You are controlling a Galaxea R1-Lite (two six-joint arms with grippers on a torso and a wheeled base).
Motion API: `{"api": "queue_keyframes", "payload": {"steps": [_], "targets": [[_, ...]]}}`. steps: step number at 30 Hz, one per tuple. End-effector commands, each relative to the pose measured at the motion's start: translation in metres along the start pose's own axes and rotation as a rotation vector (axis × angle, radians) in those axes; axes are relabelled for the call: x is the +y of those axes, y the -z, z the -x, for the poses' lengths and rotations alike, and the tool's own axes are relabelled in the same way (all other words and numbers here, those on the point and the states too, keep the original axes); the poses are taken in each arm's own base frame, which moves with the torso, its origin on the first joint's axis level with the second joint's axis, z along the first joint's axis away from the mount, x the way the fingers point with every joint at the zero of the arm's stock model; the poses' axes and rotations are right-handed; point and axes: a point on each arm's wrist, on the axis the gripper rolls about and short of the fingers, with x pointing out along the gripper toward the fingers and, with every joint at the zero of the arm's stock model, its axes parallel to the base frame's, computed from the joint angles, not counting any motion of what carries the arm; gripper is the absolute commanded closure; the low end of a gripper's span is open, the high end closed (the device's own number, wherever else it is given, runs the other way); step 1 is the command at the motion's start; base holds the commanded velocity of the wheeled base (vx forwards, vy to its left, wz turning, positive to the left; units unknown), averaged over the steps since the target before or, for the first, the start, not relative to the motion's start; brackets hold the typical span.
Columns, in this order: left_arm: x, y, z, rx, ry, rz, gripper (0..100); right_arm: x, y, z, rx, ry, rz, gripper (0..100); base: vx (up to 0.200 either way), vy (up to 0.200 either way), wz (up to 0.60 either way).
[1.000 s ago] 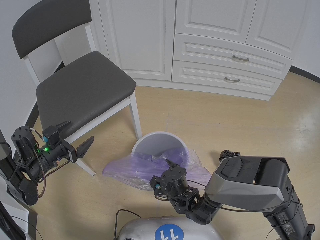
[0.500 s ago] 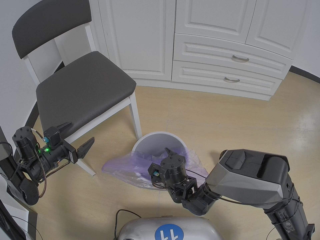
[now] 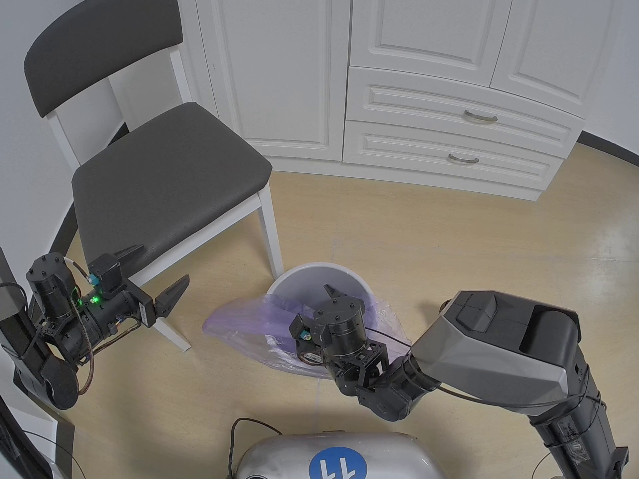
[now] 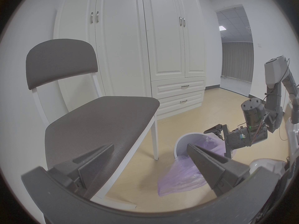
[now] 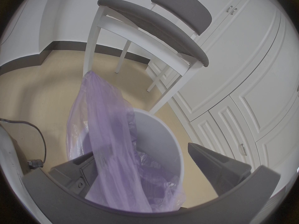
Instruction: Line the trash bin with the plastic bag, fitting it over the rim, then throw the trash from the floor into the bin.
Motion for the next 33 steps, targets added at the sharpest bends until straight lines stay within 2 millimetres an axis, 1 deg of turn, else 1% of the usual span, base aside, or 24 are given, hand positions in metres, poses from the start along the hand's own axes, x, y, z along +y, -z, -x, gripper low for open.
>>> {"api": "queue_keyframes", "payload": {"steps": [1, 7, 17, 21, 23, 25, 30, 33], "targets": [[0.0, 0.001, 0.0, 0.002, 0.0, 0.001, 0, 0.005, 0.004, 0.001, 0.008, -0.013, 0.009, 0, 0.0, 0.0, 0.0], [0.0, 0.001, -0.001, 0.005, 0.001, 0.001, 0, 0.019, 0.013, 0.002, 0.026, -0.04, 0.027, 0, 0.0, 0.0, 0.0], [0.0, 0.002, -0.001, 0.005, 0.001, 0.001, 0, 0.024, 0.018, -0.001, 0.035, -0.047, 0.032, 0, 0.0, 0.0, 0.0], [0.0, 0.002, -0.001, 0.005, 0.001, 0.001, 0, 0.026, 0.019, -0.006, 0.035, -0.046, 0.03, 0, 0.0, 0.0, 0.0], [0.0, 0.002, -0.001, 0.005, 0.001, 0.001, 0, 0.023, 0.016, -0.011, 0.026, -0.029, 0.018, 0, 0.0, 0.0, 0.0], [0.0, 0.002, -0.001, 0.005, 0.001, 0.001, 0, 0.021, 0.015, -0.012, 0.023, -0.025, 0.015, 0, 0.0, 0.0, 0.0], [0.0, 0.002, -0.002, 0.006, 0.001, 0.001, 0, 0.011, 0.01, -0.02, 0.005, 0.008, -0.003, 0, 0.0, 0.0, 0.0], [0.001, 0.002, -0.001, 0.007, -0.001, 0.001, 0, 0.009, 0.007, -0.021, -0.002, 0.012, -0.007, 0, 0.0, 0.0, 0.0]]}}
